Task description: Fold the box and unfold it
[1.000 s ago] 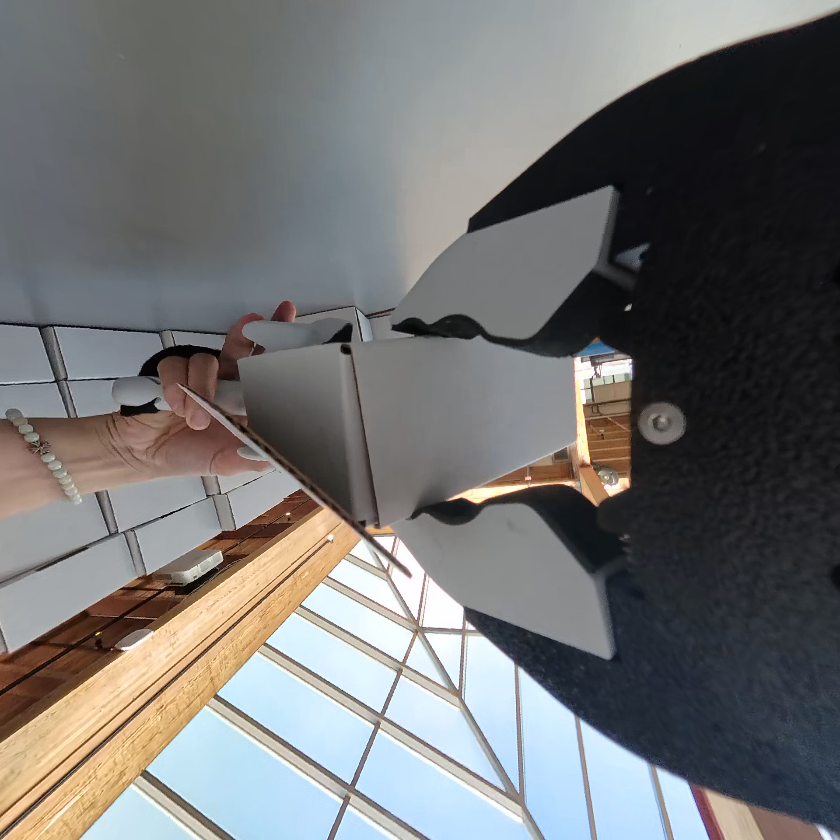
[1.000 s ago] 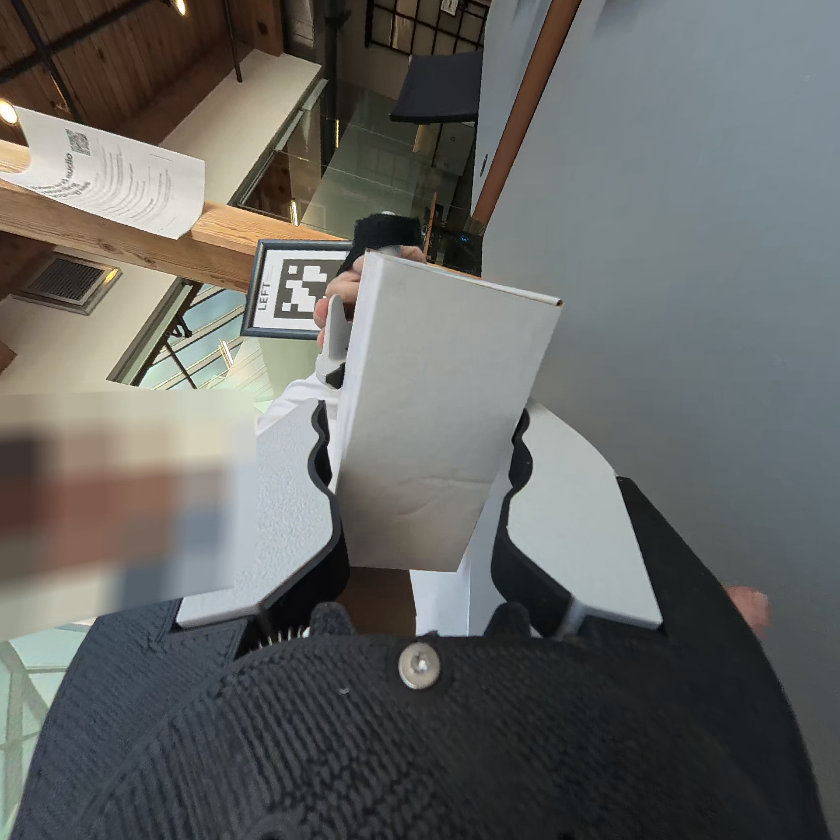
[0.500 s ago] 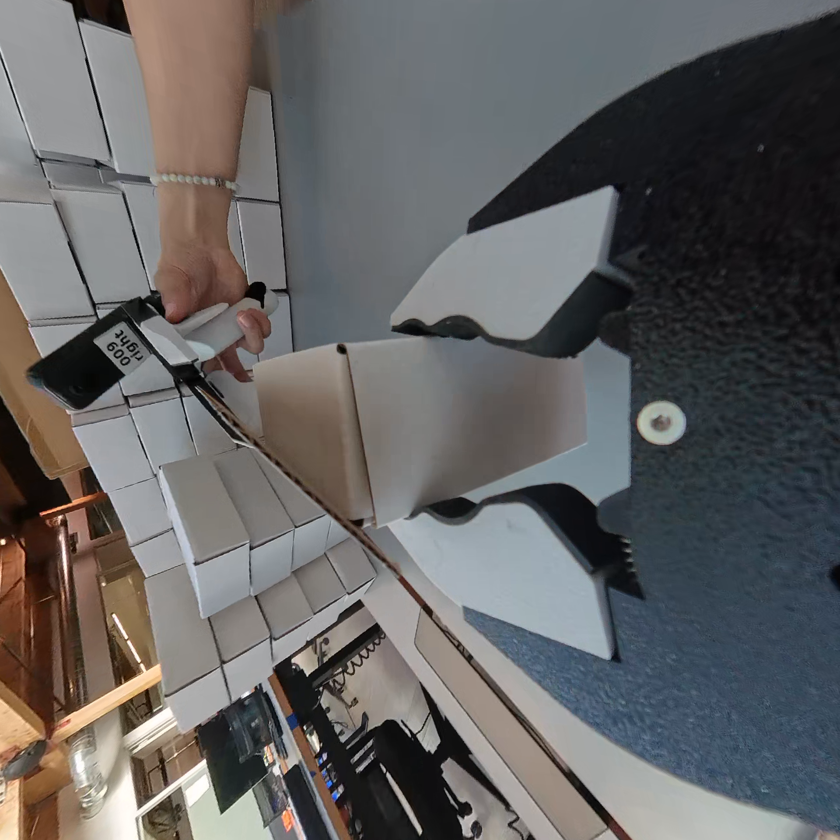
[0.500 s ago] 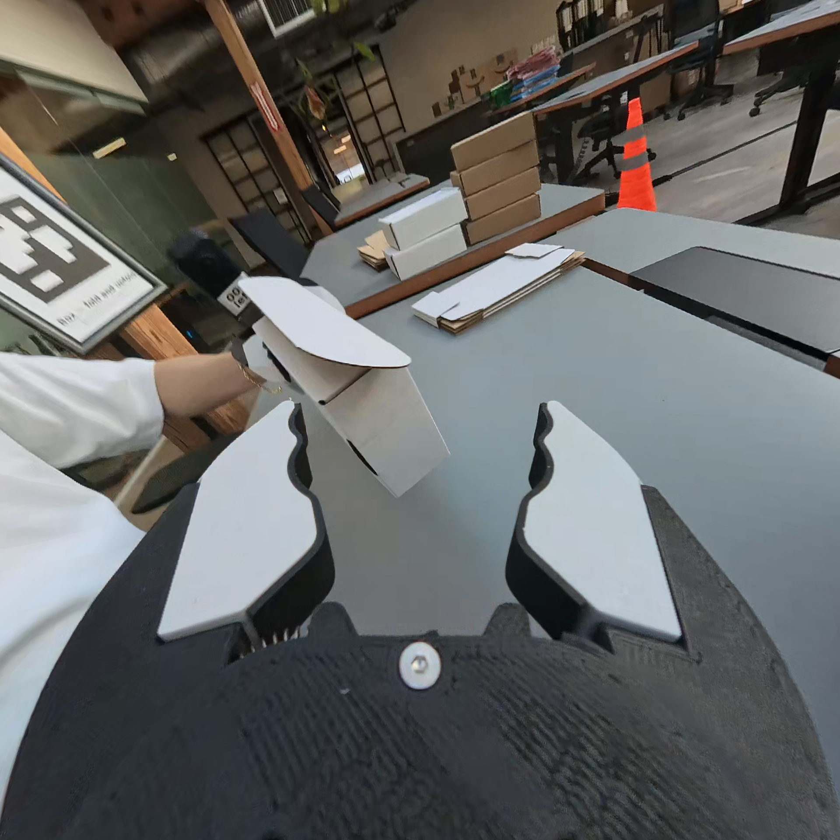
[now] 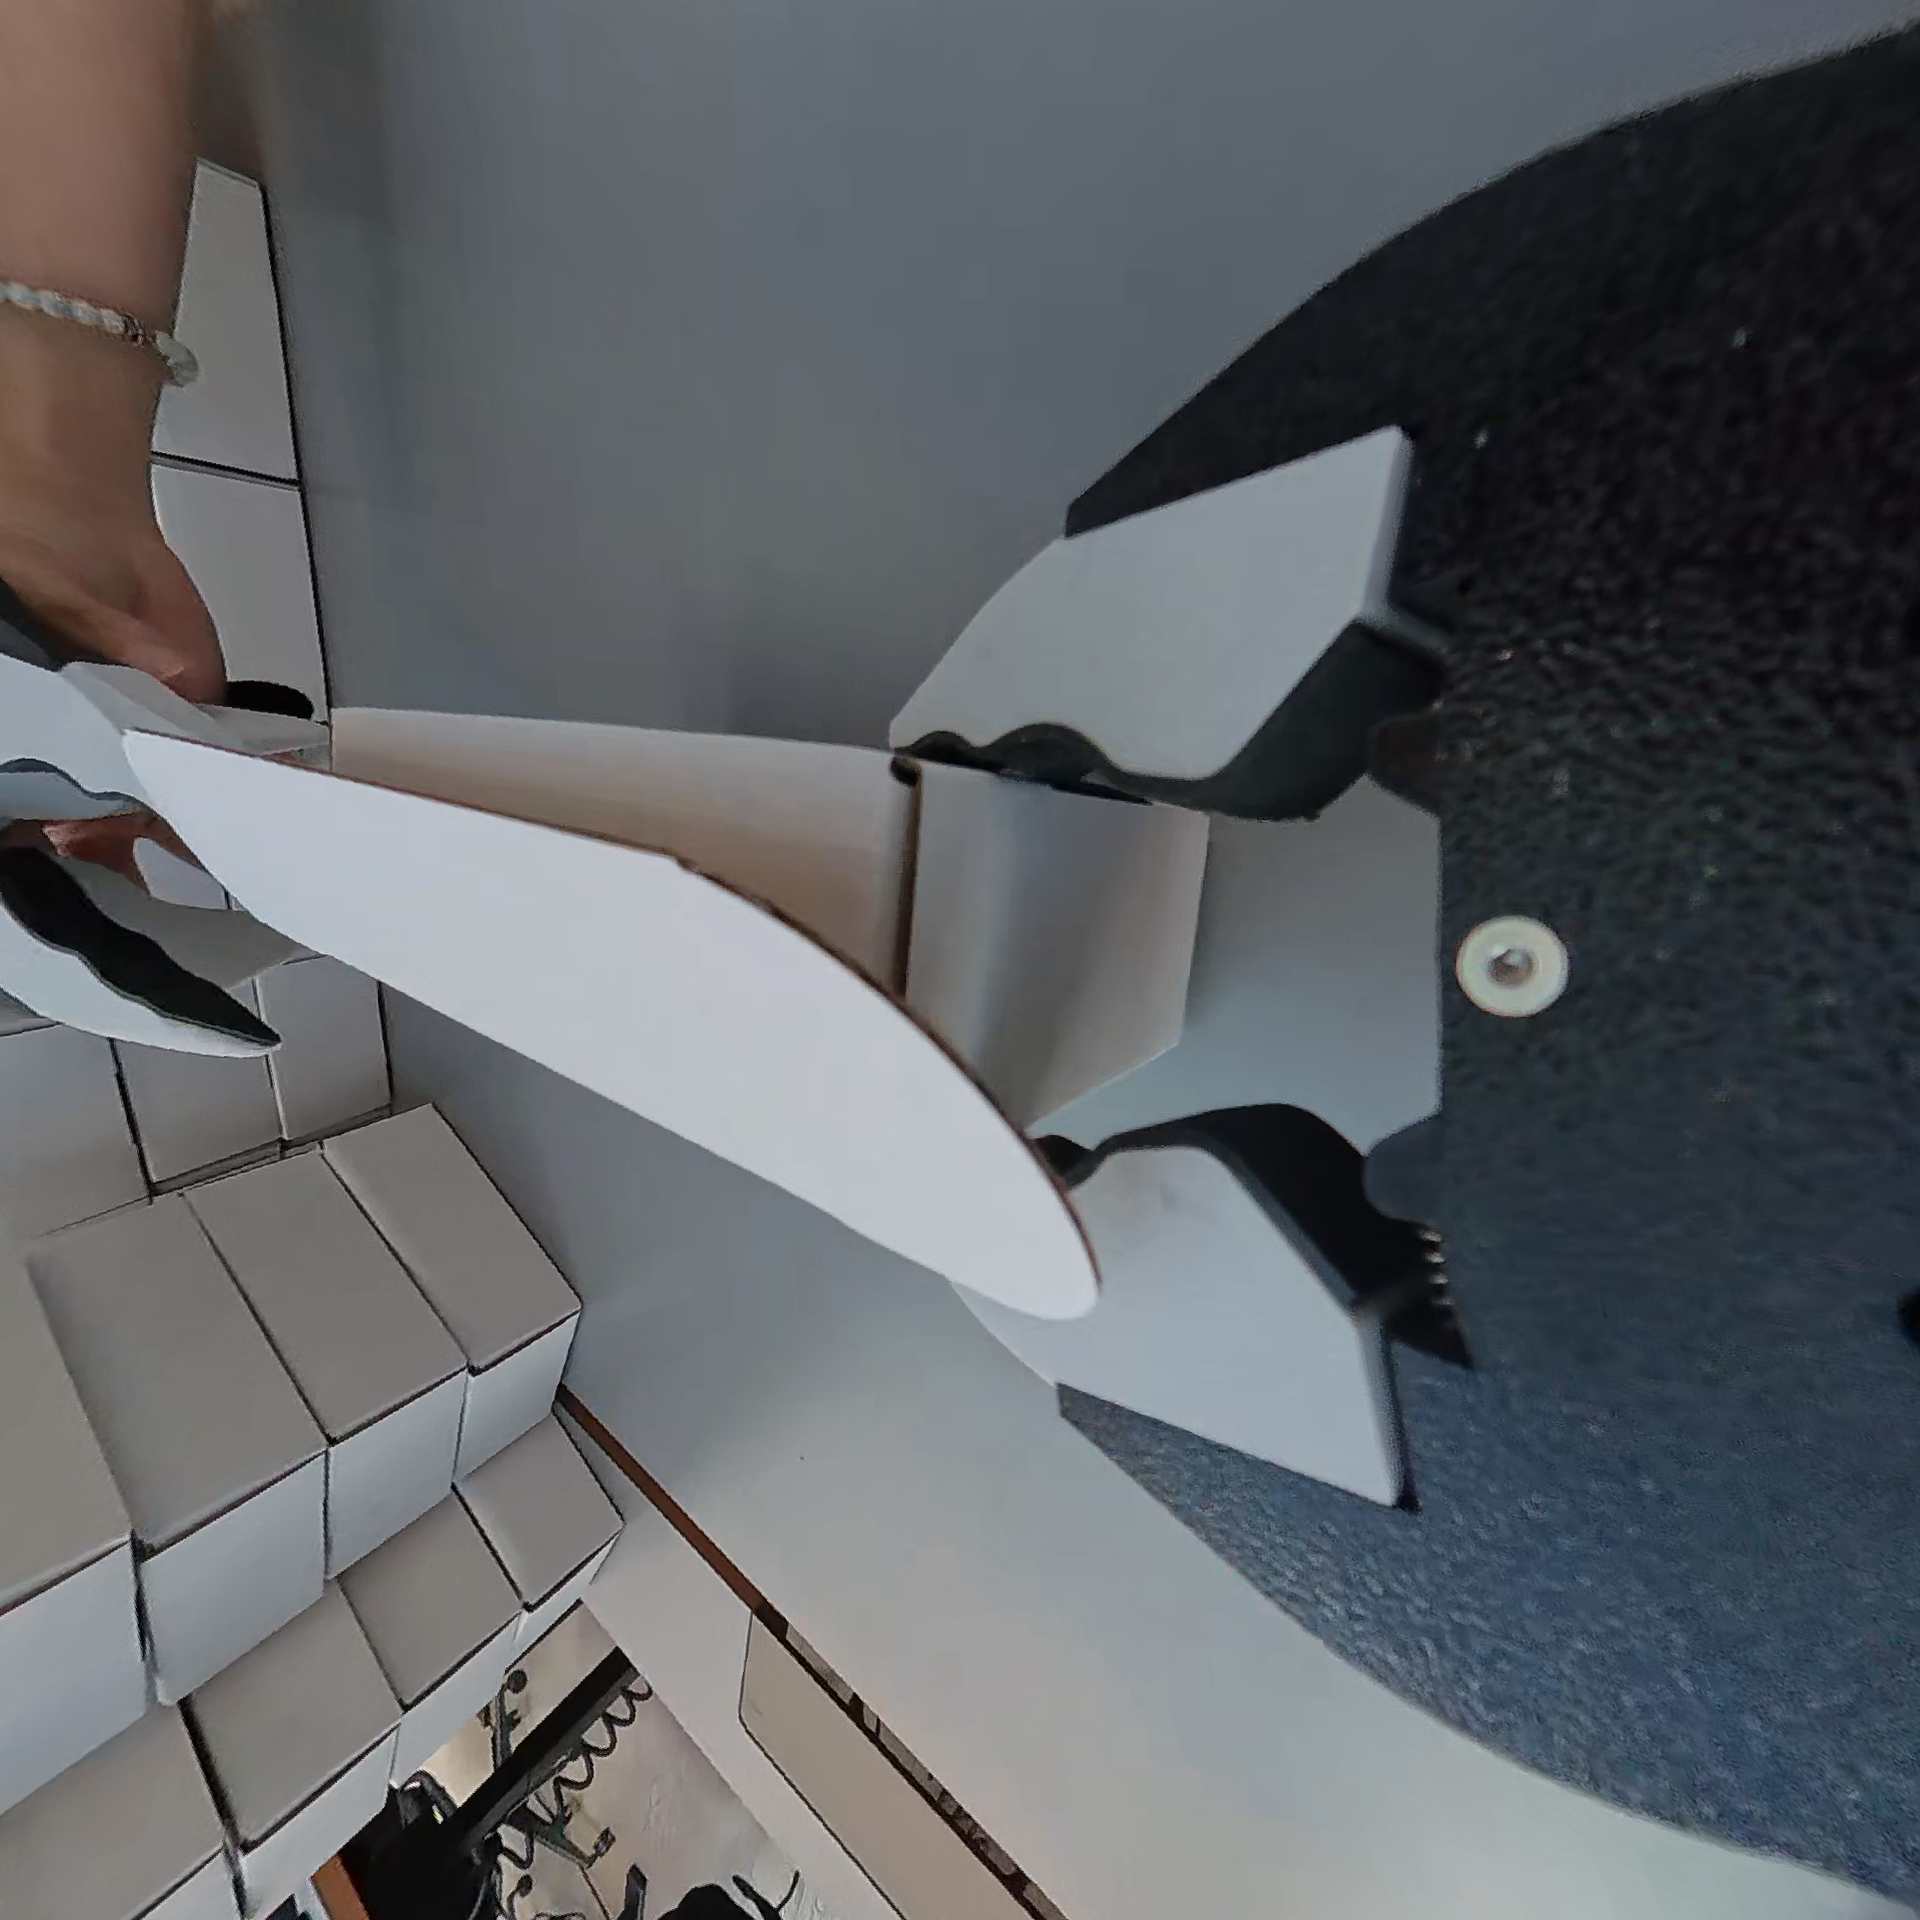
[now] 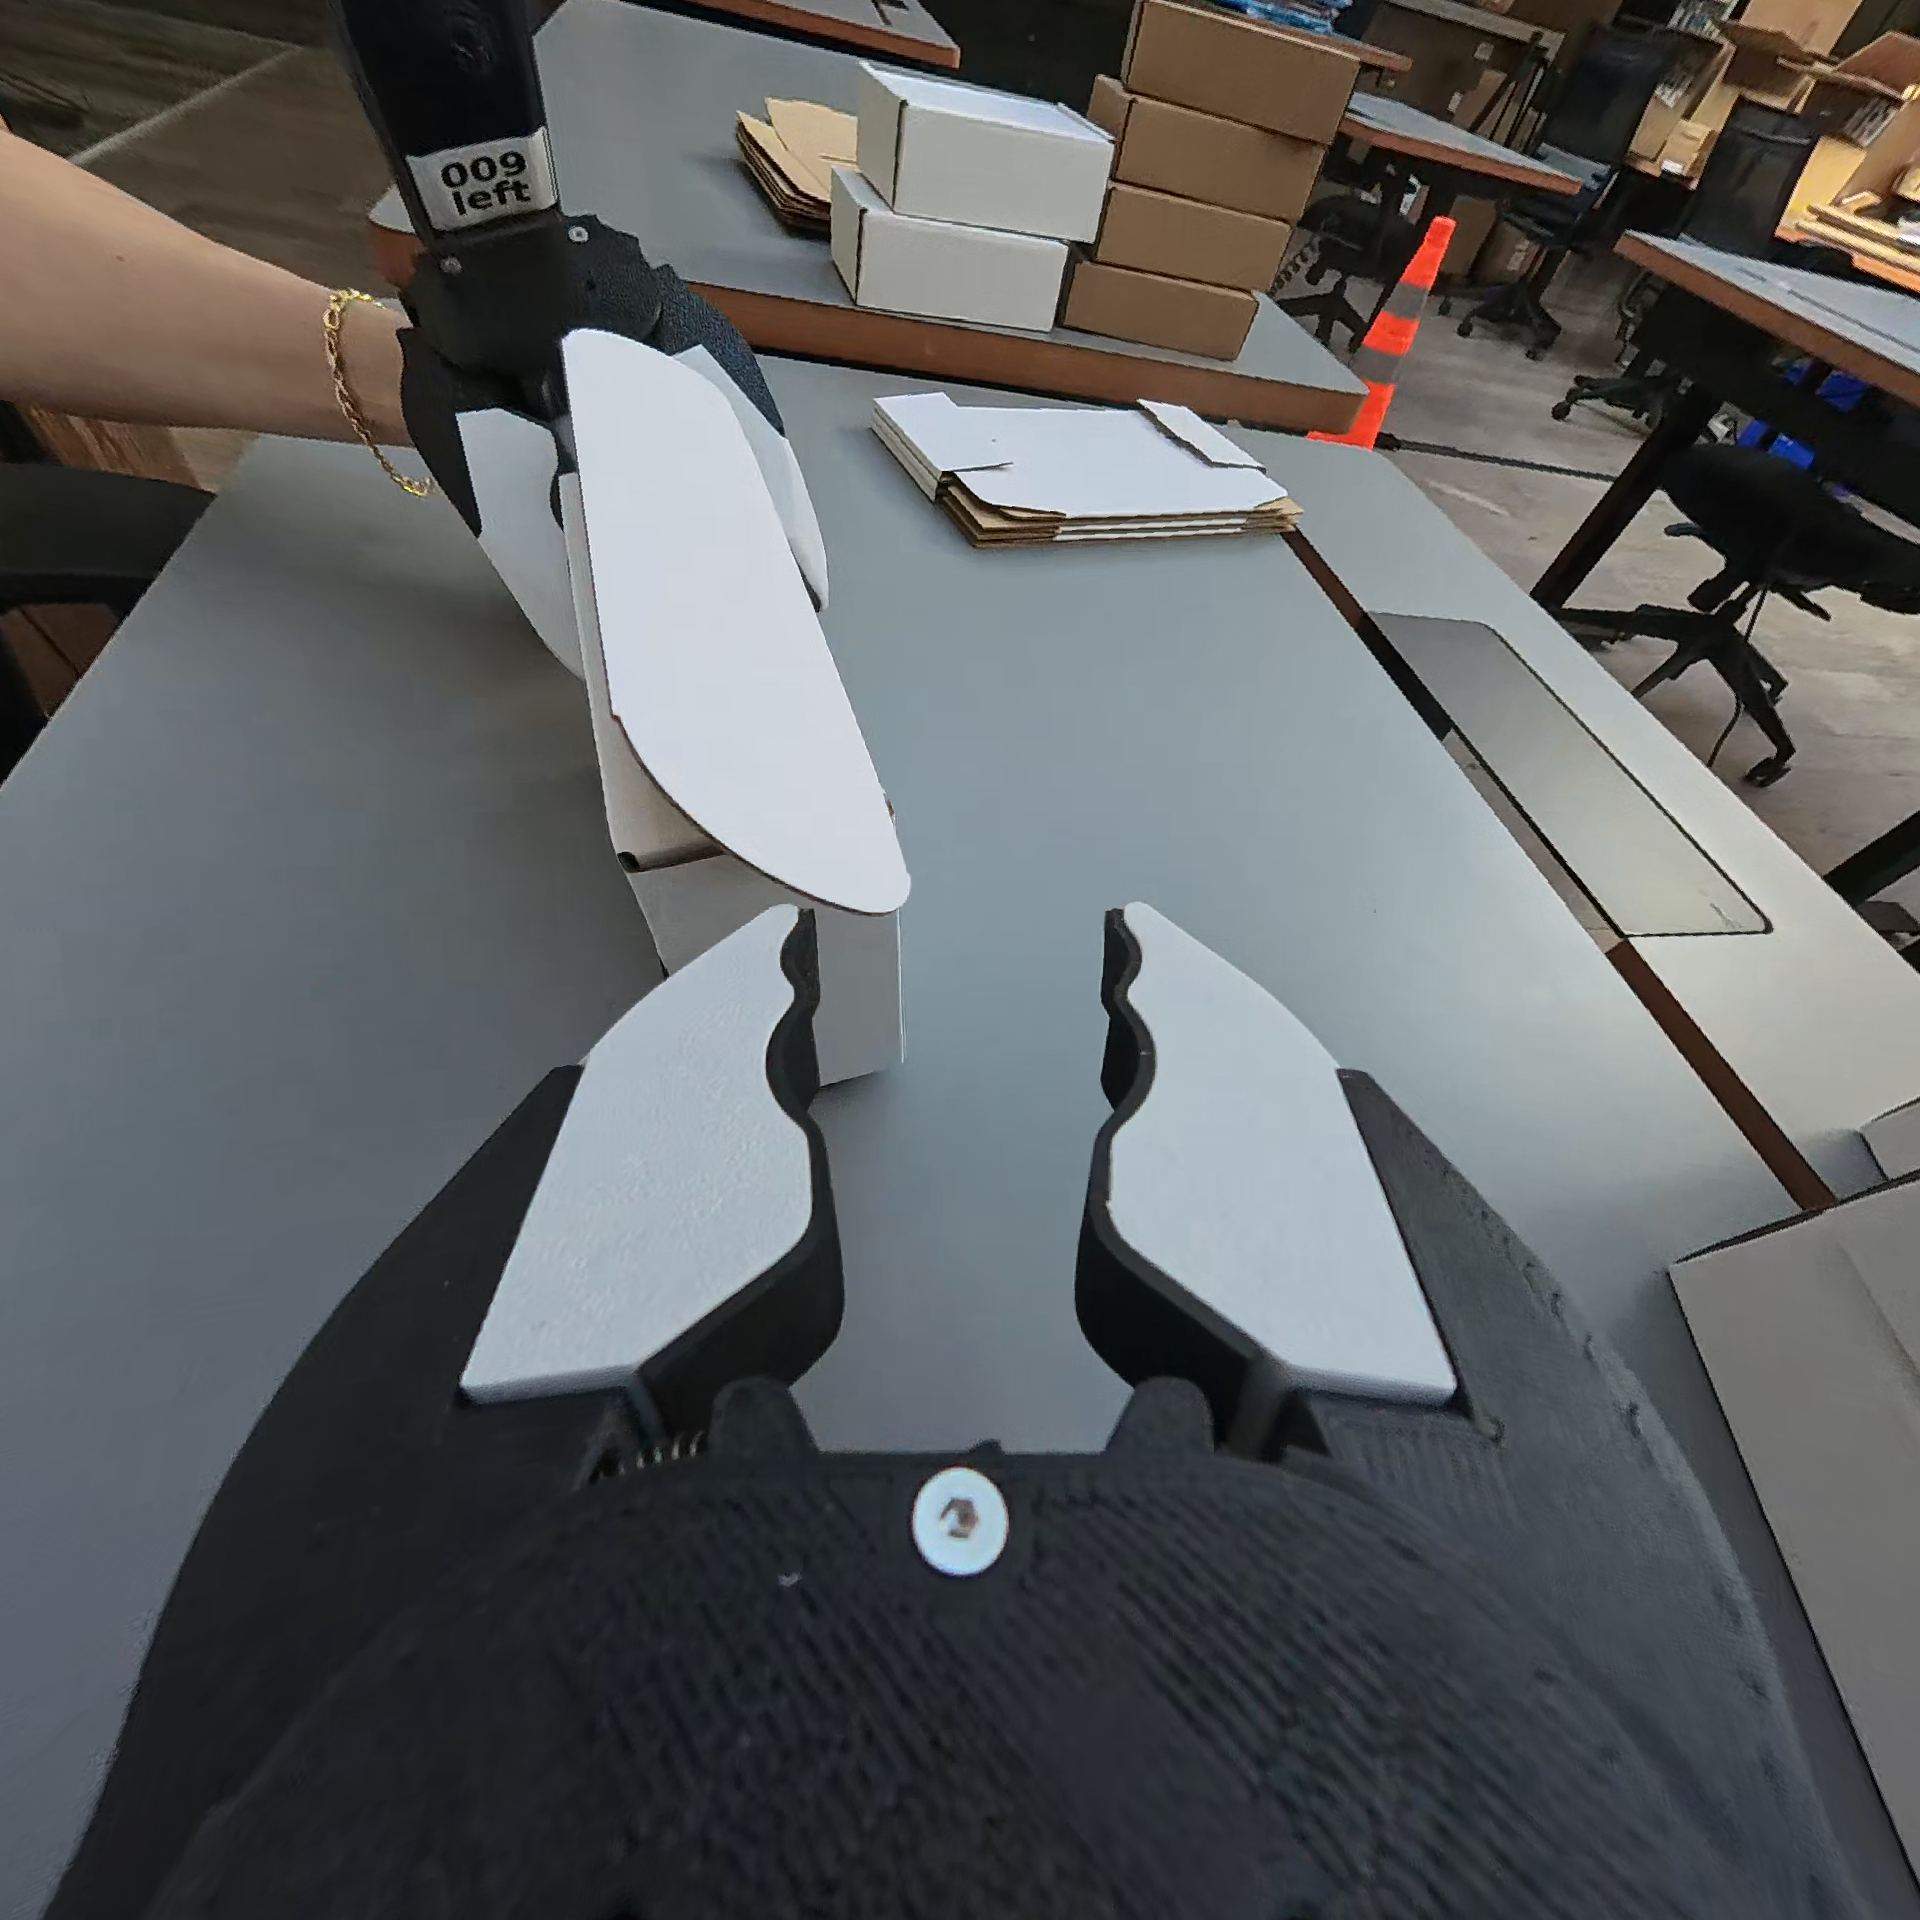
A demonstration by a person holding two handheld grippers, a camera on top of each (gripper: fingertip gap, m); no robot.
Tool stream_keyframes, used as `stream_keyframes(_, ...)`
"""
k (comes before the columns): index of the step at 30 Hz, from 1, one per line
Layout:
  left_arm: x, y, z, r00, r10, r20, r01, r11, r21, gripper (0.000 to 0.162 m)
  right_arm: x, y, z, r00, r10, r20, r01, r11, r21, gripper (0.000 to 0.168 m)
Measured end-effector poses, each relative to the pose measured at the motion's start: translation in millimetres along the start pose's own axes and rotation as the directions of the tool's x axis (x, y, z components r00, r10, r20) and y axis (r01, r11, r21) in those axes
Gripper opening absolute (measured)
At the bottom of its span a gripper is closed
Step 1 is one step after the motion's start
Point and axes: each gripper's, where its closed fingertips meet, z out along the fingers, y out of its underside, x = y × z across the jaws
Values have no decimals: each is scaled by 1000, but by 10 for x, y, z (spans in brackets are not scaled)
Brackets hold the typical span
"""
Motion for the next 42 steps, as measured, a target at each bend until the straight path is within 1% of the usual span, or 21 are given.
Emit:
stream_keyframes(1,1,8,-4,1000,-1,-2,1,1000,-24,68,-21,-26,7,1000,-25,2,25,1000,8,51)
stream_keyframes(3,-6,21,-10,1000,5,-3,-5,998,-67,68,-71,-87,3,996,-84,9,83,996,24,39)
stream_keyframes(7,1,29,-19,1000,4,-10,-5,995,-95,68,-165,-98,-17,986,-168,23,168,986,12,30)
stream_keyframes(11,-20,44,-13,999,-32,-24,29,993,-118,68,-293,-237,-51,978,-202,59,197,977,87,20)
stream_keyframes(12,-23,46,-12,999,-37,-26,33,992,-119,68,-297,-248,-51,975,-214,59,209,975,81,16)
stream_keyframes(15,-36,52,-6,998,-56,-32,52,991,-121,68,-270,-200,-16,964,-262,50,262,965,5,9)
stream_keyframes(18,-34,51,-6,998,-51,-36,47,992,-118,69,-205,-264,-17,966,-257,7,257,966,11,6)
stream_keyframes(21,-42,61,-7,998,-58,-33,53,989,-137,69,-134,-290,-3,991,-136,-2,136,991,8,4)
stream_keyframes(24,-50,80,-24,997,-75,-28,69,982,-174,69,-112,-338,16,996,77,37,-79,996,38,3)
stream_keyframes(27,-63,103,-30,995,-102,-6,98,969,-229,69,-39,-335,49,946,320,52,-323,945,49,4)
stream_keyframes(30,-79,119,-36,992,-122,13,121,954,-273,68,-27,-393,54,874,475,102,-484,868,109,5)
stream_keyframes(33,-103,123,-11,989,-141,53,150,943,-296,68,23,-365,70,819,568,76,-573,808,136,4)
stream_keyframes(36,-115,131,8,984,-158,84,177,926,-335,68,69,-300,91,801,599,21,-594,789,157,4)
stream_keyframes(40,-131,118,54,978,-171,121,203,918,-342,68,135,-330,78,729,685,13,-669,708,225,4)
stream_keyframes(42,-136,122,60,976,-182,123,214,912,-349,68,140,-324,86,704,710,8,-690,682,243,5)
